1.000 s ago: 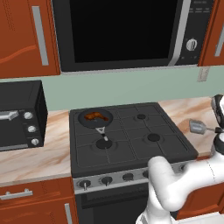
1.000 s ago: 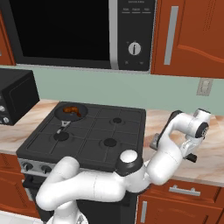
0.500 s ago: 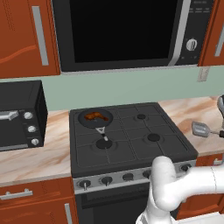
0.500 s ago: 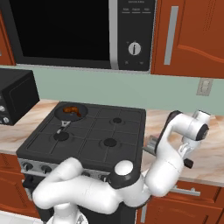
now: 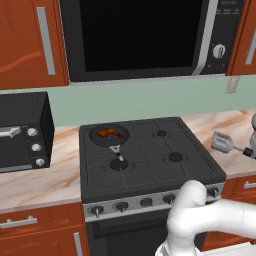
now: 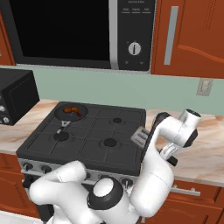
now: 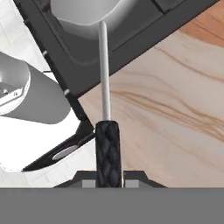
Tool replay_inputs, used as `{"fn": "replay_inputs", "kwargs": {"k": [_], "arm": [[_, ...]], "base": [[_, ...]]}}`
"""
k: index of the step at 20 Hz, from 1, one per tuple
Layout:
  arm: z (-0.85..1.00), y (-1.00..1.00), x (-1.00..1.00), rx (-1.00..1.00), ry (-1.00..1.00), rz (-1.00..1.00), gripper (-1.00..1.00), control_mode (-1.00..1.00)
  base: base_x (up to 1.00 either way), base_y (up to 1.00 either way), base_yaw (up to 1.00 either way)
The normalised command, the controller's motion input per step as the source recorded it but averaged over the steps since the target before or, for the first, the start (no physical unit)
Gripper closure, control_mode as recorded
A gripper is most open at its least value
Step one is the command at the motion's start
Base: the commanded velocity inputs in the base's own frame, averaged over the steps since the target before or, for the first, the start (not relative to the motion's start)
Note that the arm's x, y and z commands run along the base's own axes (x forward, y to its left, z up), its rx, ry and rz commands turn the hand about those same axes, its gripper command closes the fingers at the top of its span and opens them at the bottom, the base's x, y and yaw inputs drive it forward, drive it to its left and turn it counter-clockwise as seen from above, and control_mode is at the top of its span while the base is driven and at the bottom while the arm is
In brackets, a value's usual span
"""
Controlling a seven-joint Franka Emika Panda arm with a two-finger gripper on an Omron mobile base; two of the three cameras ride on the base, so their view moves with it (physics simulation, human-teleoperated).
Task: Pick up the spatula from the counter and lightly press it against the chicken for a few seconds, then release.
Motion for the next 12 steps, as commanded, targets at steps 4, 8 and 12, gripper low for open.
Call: {"fn": "replay_inputs", "kwargs": {"k": [4,8,12], "arm": [[0.1,0.47,-0.03,0.0,-0.27,-0.21,1.0,-1.0],[0.17,0.29,0.0,0.09,-0.01,-0.2,1.0,-1.0],[0.18,0.23,0.0,0.19,0.15,-0.02,1.0,-1.0]], "base": [[0.0,0.0,0.0],[0.0,0.0,0.0],[0.0,0.0,0.0]]}}
